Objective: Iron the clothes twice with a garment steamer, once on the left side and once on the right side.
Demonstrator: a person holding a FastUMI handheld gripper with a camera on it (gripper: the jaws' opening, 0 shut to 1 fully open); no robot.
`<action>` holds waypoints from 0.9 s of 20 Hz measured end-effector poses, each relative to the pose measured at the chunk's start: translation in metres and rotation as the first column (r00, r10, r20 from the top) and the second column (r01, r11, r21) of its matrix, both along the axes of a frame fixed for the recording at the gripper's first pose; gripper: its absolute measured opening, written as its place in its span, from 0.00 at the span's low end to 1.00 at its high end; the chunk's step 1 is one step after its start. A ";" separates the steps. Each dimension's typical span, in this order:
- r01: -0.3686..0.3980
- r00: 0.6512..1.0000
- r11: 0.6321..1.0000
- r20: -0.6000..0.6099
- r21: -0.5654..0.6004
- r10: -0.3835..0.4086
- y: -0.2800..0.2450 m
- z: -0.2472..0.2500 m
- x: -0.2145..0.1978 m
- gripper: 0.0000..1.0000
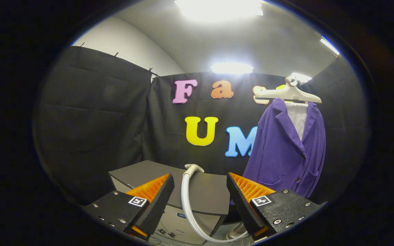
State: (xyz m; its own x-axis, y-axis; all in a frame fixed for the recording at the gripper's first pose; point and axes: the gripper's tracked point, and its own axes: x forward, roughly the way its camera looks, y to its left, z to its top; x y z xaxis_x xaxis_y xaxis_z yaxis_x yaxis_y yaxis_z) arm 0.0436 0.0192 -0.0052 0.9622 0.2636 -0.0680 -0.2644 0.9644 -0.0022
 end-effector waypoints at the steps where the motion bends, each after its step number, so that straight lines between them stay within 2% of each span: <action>1: -0.004 1.000 1.000 -0.004 0.009 0.004 0.008 0.005 0.008 0.95; 5: -0.013 0.999 0.999 -0.034 0.042 0.014 0.037 0.020 0.045 0.95; 9: 0.035 0.992 0.998 -0.124 0.060 -0.028 0.054 0.016 0.102 0.95; 12: 0.087 0.970 0.993 -0.236 0.078 -0.066 0.066 0.000 0.153 0.95; 14: 0.129 0.946 0.990 -0.306 0.061 -0.104 0.071 -0.014 0.190 0.95; 18: 0.176 0.863 0.984 -0.484 0.013 -0.148 0.081 -0.067 0.251 0.95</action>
State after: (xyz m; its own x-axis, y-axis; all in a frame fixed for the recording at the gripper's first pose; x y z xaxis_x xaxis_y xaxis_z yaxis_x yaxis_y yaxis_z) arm 0.2941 0.1000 -0.0720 0.8442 0.1232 -0.5216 -0.0590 0.9887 0.1381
